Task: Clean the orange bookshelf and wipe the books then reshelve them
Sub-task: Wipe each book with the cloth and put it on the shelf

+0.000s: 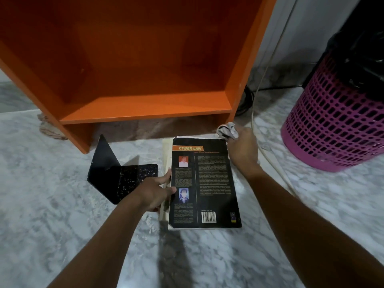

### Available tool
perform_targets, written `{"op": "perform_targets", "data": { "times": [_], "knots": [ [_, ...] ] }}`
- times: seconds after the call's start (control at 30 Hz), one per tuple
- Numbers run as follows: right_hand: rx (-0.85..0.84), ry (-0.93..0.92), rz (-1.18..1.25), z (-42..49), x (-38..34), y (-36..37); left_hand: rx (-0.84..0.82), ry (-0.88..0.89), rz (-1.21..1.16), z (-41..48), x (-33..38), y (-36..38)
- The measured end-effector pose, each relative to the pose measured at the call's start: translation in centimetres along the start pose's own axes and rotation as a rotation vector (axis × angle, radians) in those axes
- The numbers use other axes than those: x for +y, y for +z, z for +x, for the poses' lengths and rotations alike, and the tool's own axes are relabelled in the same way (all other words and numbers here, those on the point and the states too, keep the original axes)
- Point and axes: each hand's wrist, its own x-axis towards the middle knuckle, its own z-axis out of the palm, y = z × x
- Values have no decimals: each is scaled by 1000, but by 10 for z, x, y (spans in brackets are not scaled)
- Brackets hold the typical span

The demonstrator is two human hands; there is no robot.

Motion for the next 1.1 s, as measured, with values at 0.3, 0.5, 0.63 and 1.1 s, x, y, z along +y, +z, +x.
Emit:
{"op": "perform_targets", "data": {
  "times": [0.3,0.5,0.63,1.1],
  "knots": [
    [-270,-482,-200,-37,-58,42,38,-13,-49,8,-7,3],
    [-15,95,-11,12,-31,14,34,-22,-26,0,-2,2],
    [-2,-246,47,-52,-32,-13,24,-28,-50,-1,2,3],
    [-103,-259,105,-104,2,-38,-49,-115,-92,-3,4,-4]
  ]
}}
